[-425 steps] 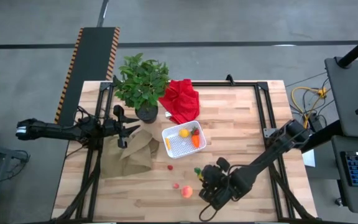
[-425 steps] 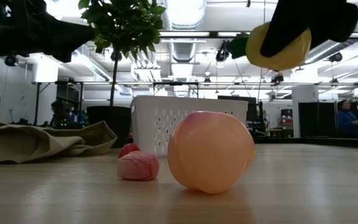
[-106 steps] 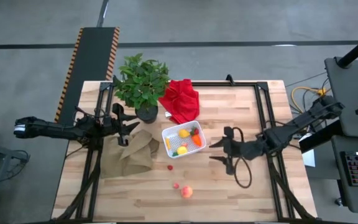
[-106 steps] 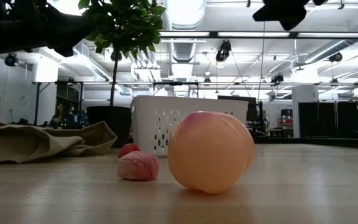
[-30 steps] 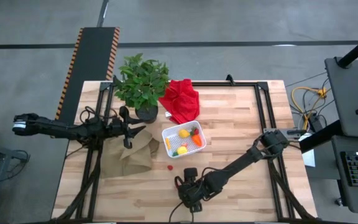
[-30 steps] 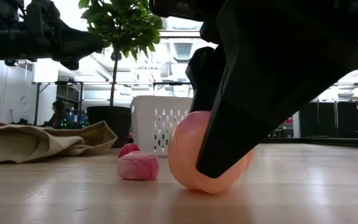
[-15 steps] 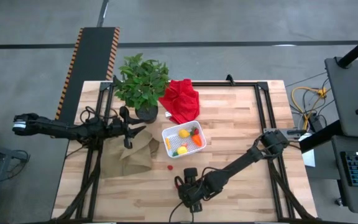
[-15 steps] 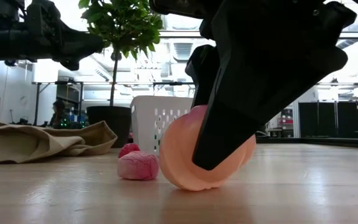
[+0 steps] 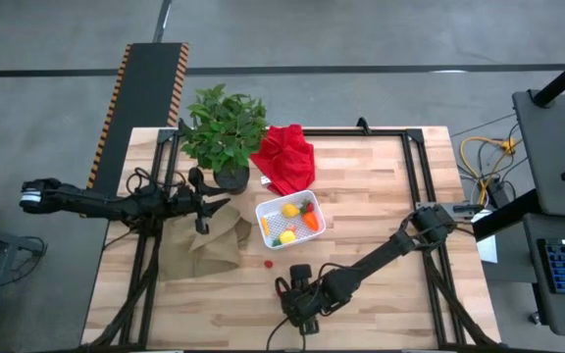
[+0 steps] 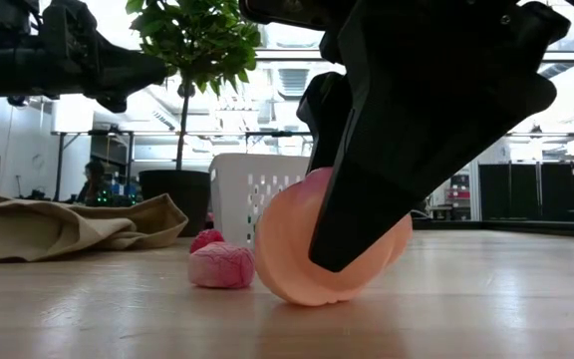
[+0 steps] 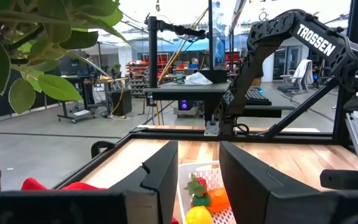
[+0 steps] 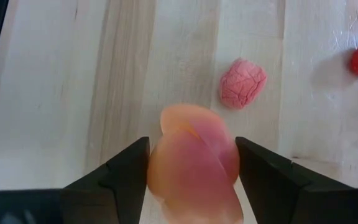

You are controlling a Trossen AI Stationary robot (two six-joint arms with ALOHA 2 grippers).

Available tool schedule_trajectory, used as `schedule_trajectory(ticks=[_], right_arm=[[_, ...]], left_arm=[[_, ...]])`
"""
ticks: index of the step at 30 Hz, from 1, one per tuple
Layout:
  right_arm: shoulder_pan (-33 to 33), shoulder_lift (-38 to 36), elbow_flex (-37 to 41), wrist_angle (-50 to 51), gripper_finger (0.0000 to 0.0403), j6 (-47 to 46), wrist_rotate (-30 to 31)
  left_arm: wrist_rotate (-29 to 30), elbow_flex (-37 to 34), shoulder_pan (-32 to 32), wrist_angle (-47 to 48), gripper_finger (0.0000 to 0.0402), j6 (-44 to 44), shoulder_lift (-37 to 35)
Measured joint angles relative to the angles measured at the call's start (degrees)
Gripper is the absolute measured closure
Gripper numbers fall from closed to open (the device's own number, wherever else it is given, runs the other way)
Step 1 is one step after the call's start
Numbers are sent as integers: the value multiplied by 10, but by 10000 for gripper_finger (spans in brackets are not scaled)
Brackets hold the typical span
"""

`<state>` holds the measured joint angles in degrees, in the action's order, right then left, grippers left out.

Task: Pick and placing Produce into tupperware
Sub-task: Put the orange peach into the bin

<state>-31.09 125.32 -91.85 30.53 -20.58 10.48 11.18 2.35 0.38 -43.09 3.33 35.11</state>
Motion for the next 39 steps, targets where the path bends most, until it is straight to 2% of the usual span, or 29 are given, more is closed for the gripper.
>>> schedule_trajectory(ticks=[22, 39], right_arm=[[0, -4, 0, 4, 186, -4, -2], [15, -38, 1, 12, 186, 9, 2]], left_arm=[[0, 0, 0, 0, 297, 0, 0], [0, 0, 0, 0, 297, 0, 0]])
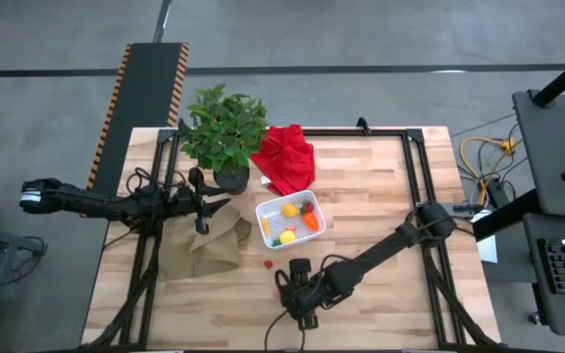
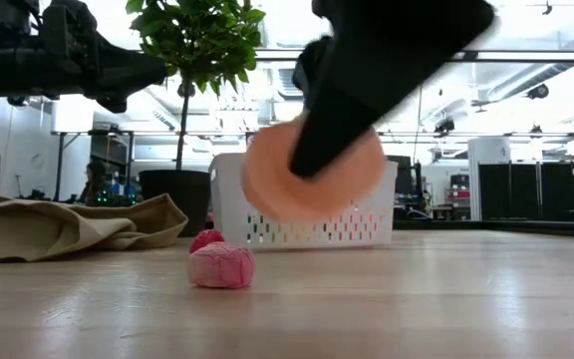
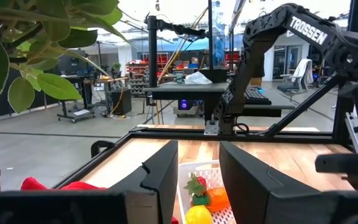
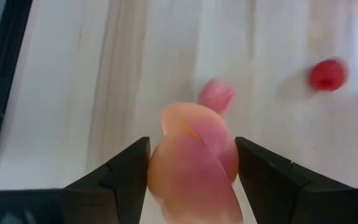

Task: Pick and placing Produce into tupperware
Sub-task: Put the orange peach into the bin

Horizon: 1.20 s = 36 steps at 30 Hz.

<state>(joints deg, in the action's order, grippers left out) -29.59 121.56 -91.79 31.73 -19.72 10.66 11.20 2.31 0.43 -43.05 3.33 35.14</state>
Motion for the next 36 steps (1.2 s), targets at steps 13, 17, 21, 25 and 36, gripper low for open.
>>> schedule_trajectory(ticks=[13, 17, 21, 25, 36], right_arm=[[64, -100, 0, 46, 186, 85, 30], [102, -132, 0, 71, 186, 113, 35], [147, -149, 0, 95, 186, 142, 35], [194, -151, 0, 126, 186, 162, 22], [269, -150, 29, 182, 186, 168, -36]], left_arm=[[0, -1, 0, 0, 297, 0, 1], [0, -1, 0, 0, 297, 0, 1], [0, -1, 0, 0, 297, 0, 1], [0, -1, 0, 0, 297, 0, 1], [0, -1, 0, 0, 297, 5, 0]])
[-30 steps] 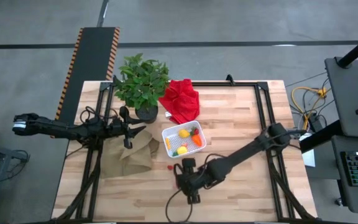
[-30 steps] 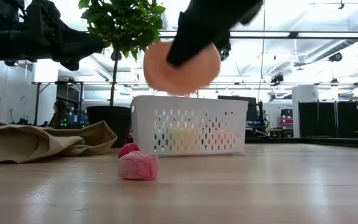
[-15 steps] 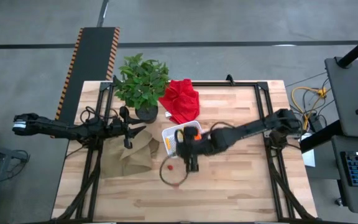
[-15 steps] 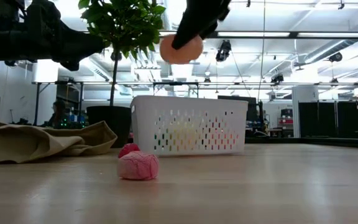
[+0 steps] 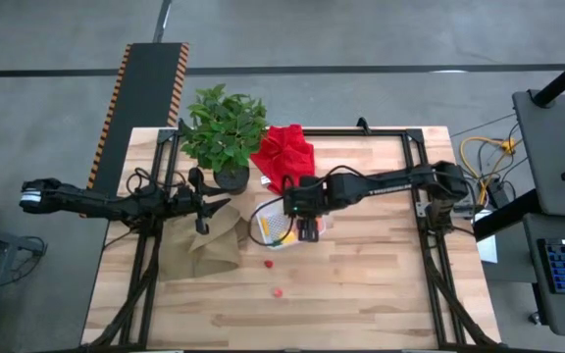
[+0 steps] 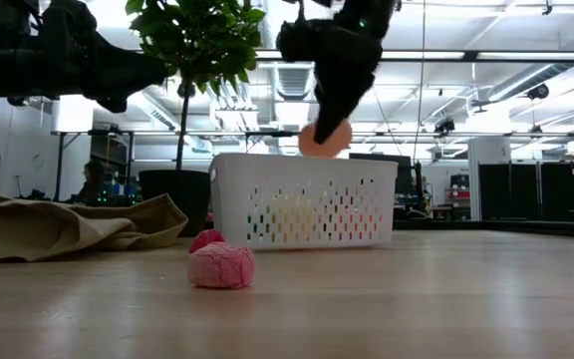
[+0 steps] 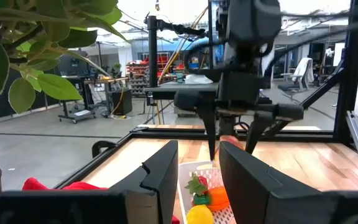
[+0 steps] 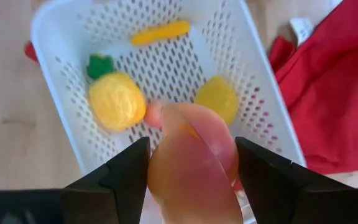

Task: Pick and placing Produce into tupperware
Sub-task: Put the orange peach into the bin

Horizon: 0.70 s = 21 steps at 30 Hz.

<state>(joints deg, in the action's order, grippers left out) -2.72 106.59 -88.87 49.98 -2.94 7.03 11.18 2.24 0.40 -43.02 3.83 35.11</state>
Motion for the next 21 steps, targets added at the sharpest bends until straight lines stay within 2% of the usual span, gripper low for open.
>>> schedule_trajectory(ticks=[14, 17, 21], right_arm=[[4, 1, 60, -32, 185, -18, -1], [4, 1, 60, -35, 171, -27, -2], [4, -1, 60, -36, 131, -35, -13]], left_arm=[[0, 0, 0, -1, 297, -1, 0], [0, 0, 0, -1, 297, -1, 0], [0, 0, 0, -1, 297, -1, 0]])
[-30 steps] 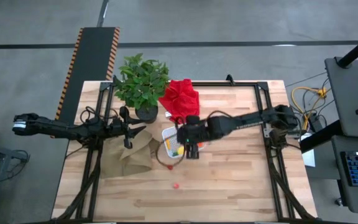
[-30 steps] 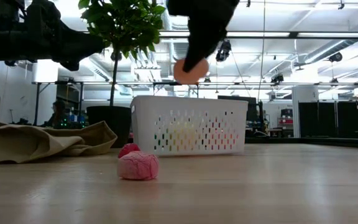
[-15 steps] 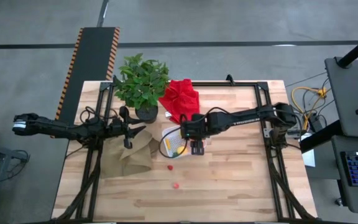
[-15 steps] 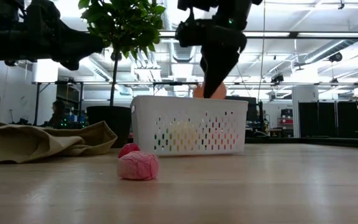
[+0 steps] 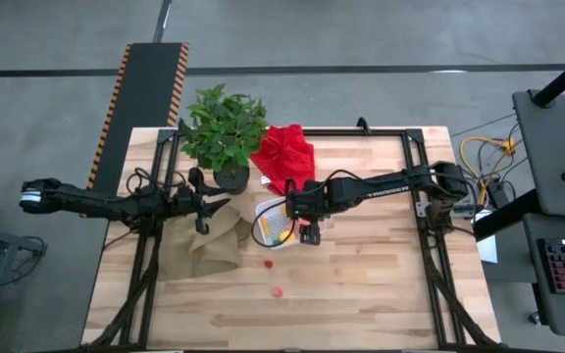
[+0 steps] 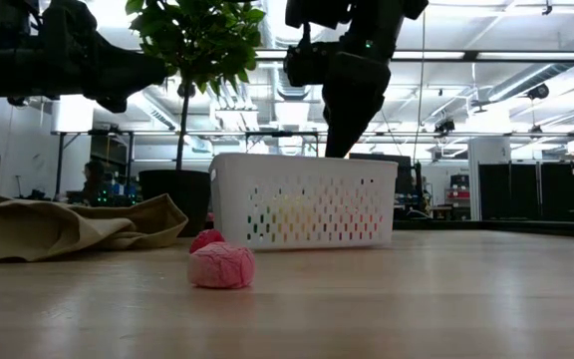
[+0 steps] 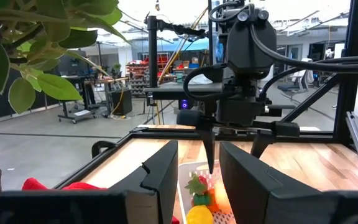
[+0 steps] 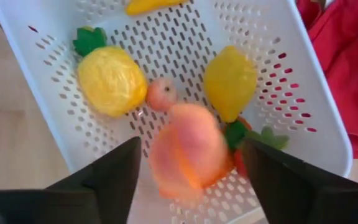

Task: Pick and placing Produce into tupperware
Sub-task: Put the orange peach into the bin, then put the red raspberry into the bin

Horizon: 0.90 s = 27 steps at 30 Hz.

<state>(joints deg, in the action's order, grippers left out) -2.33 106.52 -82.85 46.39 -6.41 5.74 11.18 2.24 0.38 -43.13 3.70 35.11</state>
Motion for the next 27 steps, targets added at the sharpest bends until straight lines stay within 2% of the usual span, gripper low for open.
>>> schedule_trajectory(ticks=[7, 10, 13, 16, 20, 27], right_arm=[[-2, -3, -1, -2, 67, 0, -18], [-7, -19, -8, -22, 62, -2, -57], [-24, -56, -4, -75, 68, 8, -66], [-46, -107, 13, -135, 76, 41, -67], [-70, -204, 84, -234, 78, 67, -54], [-90, -412, 272, -293, 78, 33, 54]], left_arm=[[0, 0, 0, 0, 297, 0, 0], [0, 0, 0, 0, 297, 0, 0], [0, 0, 0, 1, 297, -1, 0], [0, 0, 0, 1, 297, -1, 0], [0, 0, 0, 1, 297, -1, 2], [0, 0, 0, 1, 297, -3, 12]])
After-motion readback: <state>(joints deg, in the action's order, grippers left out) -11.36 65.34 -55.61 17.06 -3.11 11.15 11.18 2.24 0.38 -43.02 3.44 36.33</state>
